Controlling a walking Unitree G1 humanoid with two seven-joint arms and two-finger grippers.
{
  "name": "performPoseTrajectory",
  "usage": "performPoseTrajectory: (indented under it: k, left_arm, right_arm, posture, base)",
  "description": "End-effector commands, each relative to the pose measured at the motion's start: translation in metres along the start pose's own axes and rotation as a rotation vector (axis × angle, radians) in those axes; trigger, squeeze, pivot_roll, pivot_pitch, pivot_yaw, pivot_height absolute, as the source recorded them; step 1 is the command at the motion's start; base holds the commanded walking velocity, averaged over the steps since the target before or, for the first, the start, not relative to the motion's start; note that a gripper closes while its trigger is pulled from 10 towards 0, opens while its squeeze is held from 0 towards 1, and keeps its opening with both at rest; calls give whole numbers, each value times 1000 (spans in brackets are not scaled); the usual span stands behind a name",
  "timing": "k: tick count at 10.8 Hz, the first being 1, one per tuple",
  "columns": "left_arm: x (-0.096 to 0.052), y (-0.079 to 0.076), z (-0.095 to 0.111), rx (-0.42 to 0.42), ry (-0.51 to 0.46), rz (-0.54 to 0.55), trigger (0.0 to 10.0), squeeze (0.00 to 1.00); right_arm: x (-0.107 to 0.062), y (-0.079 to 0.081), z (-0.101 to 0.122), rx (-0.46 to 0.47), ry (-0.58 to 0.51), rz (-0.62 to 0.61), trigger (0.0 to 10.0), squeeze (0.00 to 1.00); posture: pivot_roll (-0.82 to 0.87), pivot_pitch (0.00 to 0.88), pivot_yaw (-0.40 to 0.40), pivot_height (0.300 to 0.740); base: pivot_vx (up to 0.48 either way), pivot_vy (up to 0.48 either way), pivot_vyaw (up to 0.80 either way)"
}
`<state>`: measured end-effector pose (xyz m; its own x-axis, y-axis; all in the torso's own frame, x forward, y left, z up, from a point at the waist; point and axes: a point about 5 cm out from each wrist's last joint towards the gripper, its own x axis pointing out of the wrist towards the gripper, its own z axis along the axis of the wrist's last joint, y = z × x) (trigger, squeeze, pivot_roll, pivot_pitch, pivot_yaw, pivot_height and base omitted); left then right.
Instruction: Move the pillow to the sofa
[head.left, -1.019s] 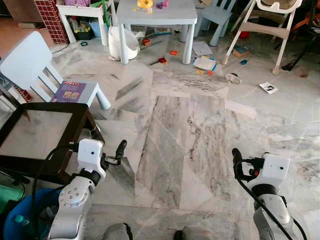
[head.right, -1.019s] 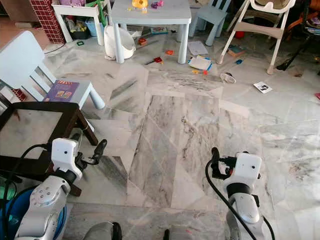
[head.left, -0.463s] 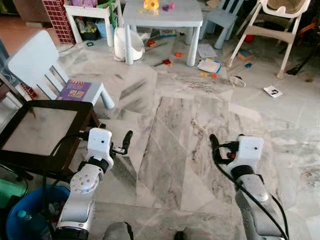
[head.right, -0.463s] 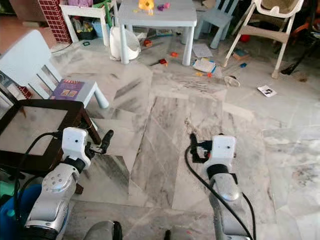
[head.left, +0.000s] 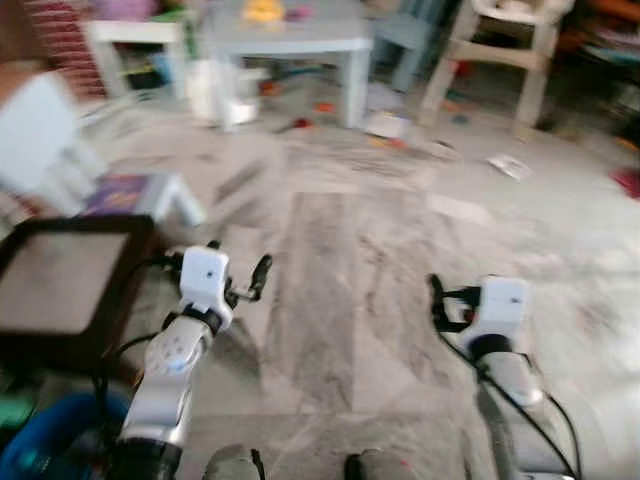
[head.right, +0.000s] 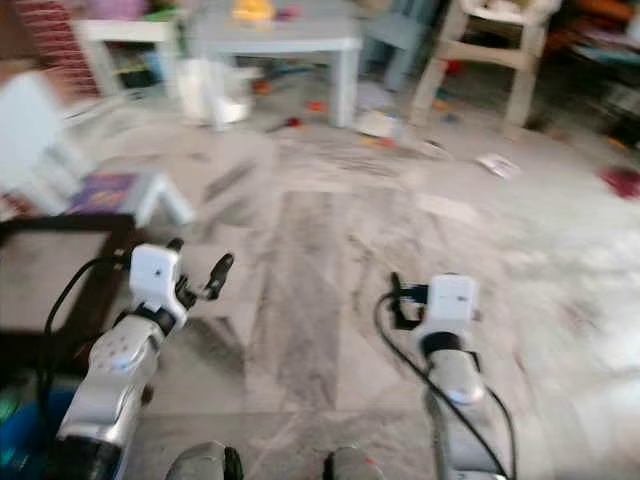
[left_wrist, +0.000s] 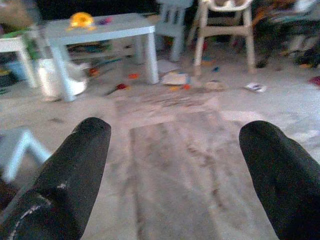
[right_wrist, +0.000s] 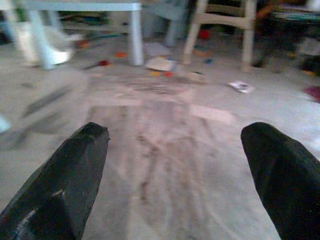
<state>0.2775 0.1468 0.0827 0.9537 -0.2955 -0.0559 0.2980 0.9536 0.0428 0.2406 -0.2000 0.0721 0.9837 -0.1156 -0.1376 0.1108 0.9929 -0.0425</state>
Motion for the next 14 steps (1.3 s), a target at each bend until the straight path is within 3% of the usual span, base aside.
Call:
performPoseTrajectory:
  k: [1,6,14]
  left_arm:
    - [0,-3,-2,-15,10,-18,10000,0]
    - [-3,-7,-8,-49,15,-38,10000,0]
    - [-1,-11,-15,-44,46,-43,10000,0]
  right_arm:
    - [1,-6,-2,1,9,-30,10000,0]
    - [8,-8,2,-21,-2,-33,10000,0]
    - [3,-17,-4,-30,20,-74,10000,0]
  posture:
    - [-54,36,3,740]
    - [-63,41,-17,740]
    - [-90,54,-21,740]
  base:
    - [0,0,-788]
    - [235,0,-790]
    - [270,0,-788]
